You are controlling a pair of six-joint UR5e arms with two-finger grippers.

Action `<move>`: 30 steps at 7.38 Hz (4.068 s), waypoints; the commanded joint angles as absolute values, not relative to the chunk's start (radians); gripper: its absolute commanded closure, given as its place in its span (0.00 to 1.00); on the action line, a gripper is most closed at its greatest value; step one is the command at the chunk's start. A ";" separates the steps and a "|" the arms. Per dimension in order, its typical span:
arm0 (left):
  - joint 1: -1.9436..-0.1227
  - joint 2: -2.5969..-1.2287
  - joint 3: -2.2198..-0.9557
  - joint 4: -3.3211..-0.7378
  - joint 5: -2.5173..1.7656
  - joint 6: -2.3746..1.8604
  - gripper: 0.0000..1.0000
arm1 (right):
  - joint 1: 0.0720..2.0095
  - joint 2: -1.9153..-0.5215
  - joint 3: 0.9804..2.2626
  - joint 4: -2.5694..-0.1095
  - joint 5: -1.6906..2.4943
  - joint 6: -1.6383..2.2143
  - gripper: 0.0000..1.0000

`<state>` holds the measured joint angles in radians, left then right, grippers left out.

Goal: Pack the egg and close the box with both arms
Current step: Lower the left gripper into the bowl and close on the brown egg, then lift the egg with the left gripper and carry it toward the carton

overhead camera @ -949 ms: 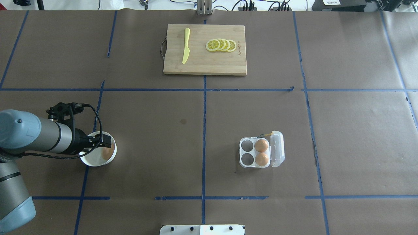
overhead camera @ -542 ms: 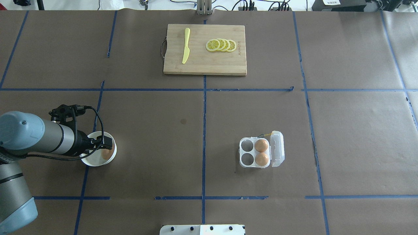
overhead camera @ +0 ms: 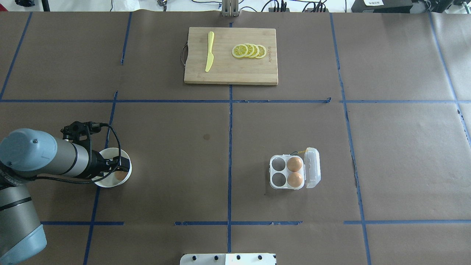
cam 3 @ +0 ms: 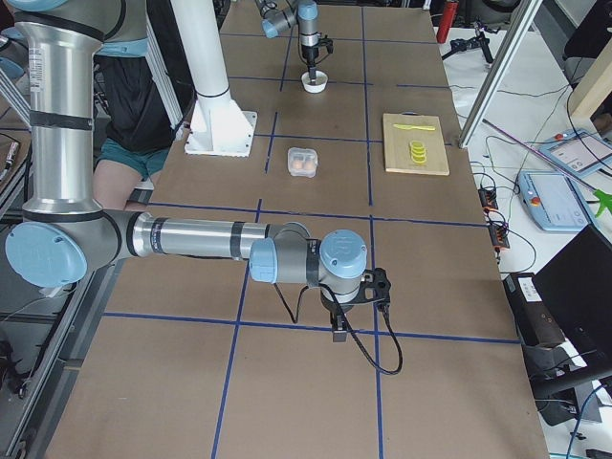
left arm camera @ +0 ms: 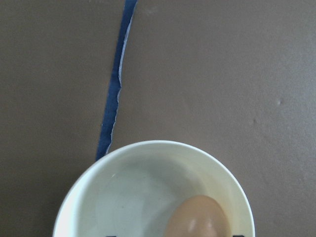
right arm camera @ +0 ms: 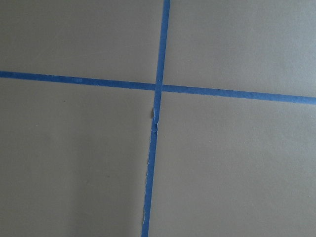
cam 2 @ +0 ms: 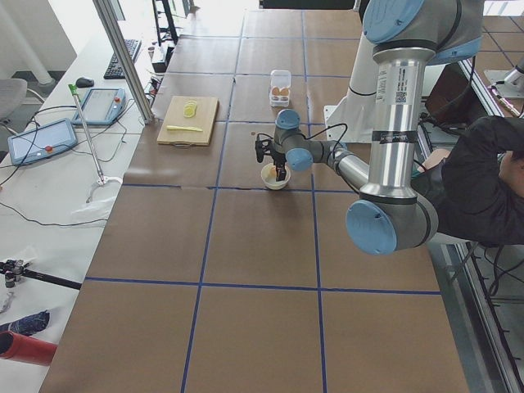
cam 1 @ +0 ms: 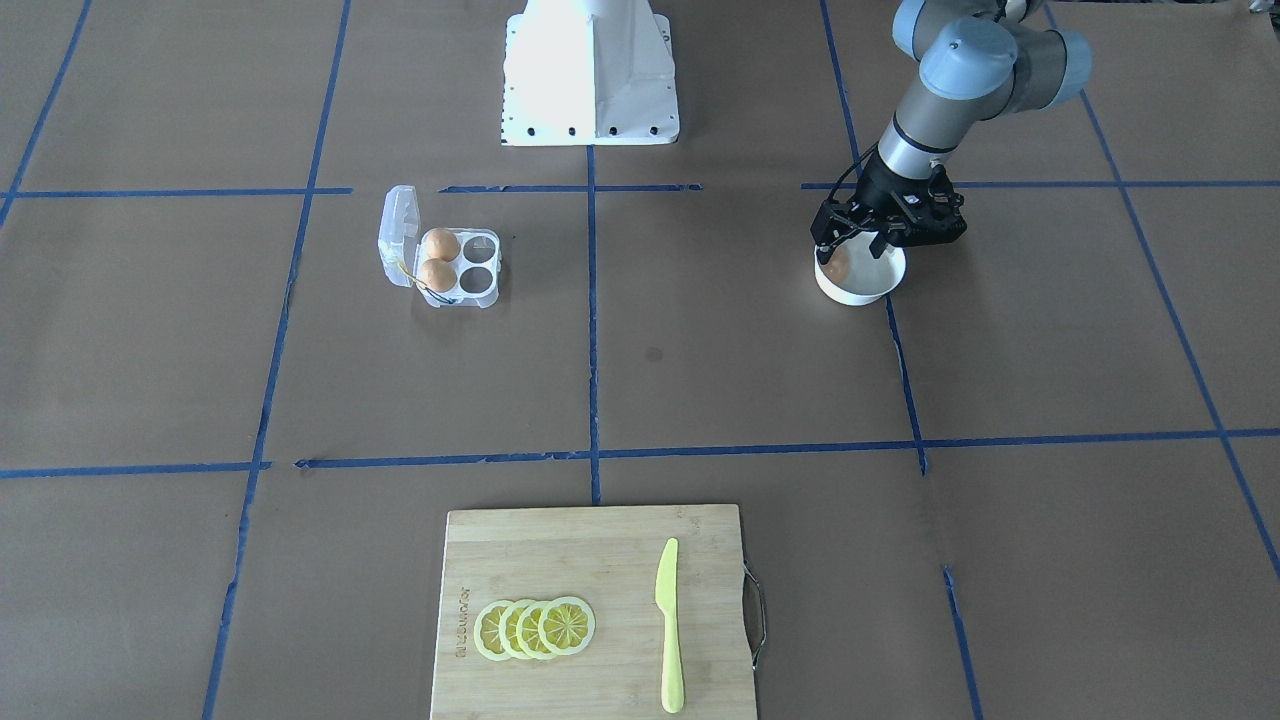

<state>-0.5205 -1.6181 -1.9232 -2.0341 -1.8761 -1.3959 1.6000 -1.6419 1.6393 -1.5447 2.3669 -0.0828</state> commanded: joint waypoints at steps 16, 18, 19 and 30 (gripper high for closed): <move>-0.502 -1.620 -1.904 -2.002 -1.848 -1.394 0.53 | 1.600 -1.638 1.635 -1.545 2.367 -0.083 0.00; -0.502 -1.618 -1.913 -2.000 -1.848 -1.394 0.85 | 1.600 -1.638 1.634 -1.545 2.367 -0.083 0.00; -0.505 -1.617 -1.927 -2.002 -1.847 -1.394 1.00 | 1.600 -1.638 1.634 -1.545 2.367 -0.083 0.00; -0.292 -2.126 -1.805 -2.189 -1.432 -1.525 1.00 | 1.600 -1.628 1.649 -1.545 2.407 -0.083 0.00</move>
